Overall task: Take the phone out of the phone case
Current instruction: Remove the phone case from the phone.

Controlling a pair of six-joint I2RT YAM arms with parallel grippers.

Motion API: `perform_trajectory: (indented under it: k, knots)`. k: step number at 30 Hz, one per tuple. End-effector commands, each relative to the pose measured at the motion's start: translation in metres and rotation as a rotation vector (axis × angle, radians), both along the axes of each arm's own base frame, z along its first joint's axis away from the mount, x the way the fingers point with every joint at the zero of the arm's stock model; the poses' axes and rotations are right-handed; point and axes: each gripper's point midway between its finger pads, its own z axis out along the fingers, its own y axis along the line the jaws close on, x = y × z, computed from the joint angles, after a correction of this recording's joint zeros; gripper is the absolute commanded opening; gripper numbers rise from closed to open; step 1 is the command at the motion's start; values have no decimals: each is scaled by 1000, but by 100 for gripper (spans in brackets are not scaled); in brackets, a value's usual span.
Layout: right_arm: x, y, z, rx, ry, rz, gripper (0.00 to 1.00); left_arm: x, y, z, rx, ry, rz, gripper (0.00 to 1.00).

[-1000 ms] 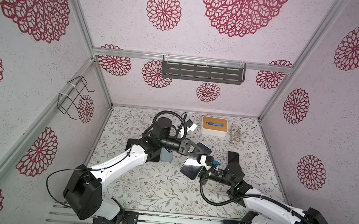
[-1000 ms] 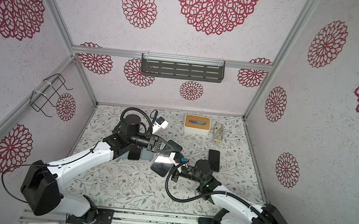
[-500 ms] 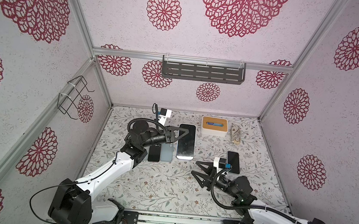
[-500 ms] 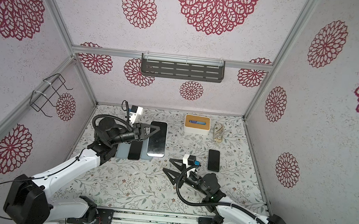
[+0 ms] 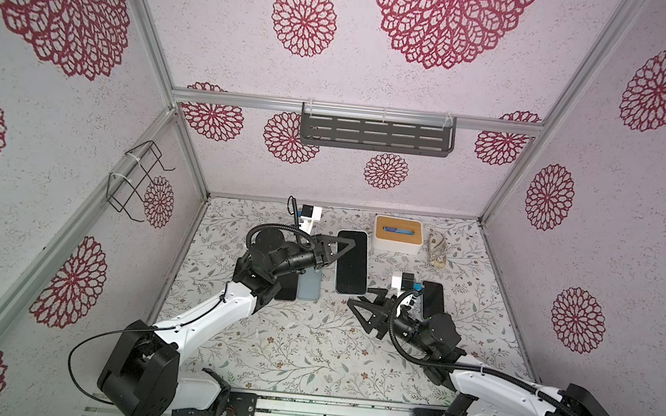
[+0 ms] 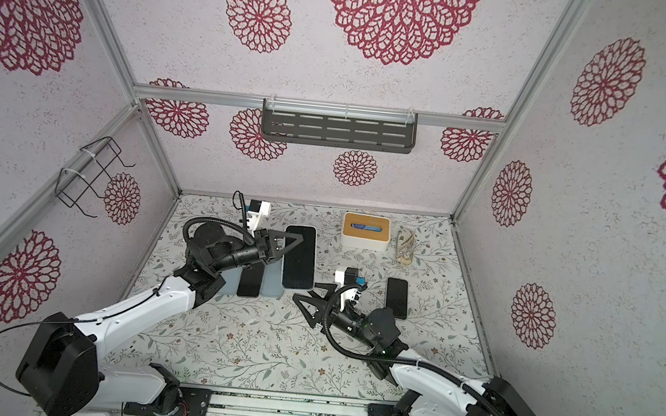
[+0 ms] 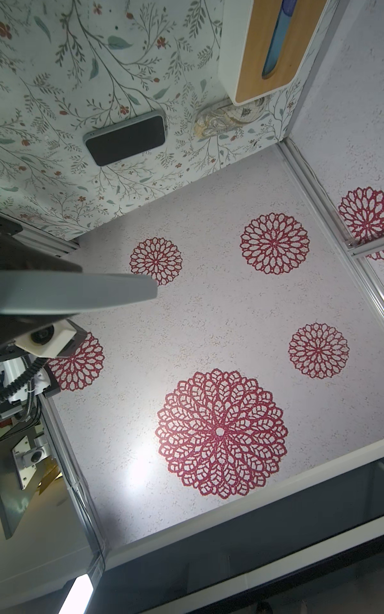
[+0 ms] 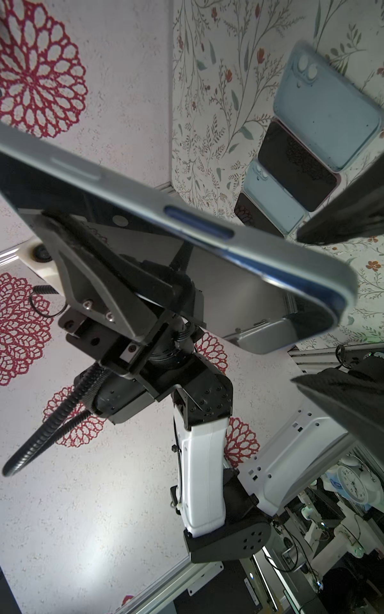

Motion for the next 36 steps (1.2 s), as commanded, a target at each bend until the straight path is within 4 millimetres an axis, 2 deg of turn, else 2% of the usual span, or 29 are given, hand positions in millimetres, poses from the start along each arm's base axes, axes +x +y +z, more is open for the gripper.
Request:
perform_trajectory:
  k: [1, 5, 12, 24, 30, 36]
  knots:
    - [2, -3, 22, 66, -26, -10, 64, -6, 1, 27, -75, -78, -1, 0]
    - [7, -4, 17, 69, -7, -18, 64, -6, -1, 28, -87, -76, -11, 0]
    - [15, -17, 21, 117, 5, -34, 64, -13, -14, 28, -83, -84, -53, 0]
    - [8, -23, 27, 145, -8, -2, 64, -7, -16, 22, -78, -75, -42, 0]
    - [17, -29, 21, 156, 18, -29, 64, -14, -23, 28, -86, -93, -78, 0]
    - [38, -41, 19, 199, 68, -74, 60, -28, -36, 32, -92, -106, -139, 0]
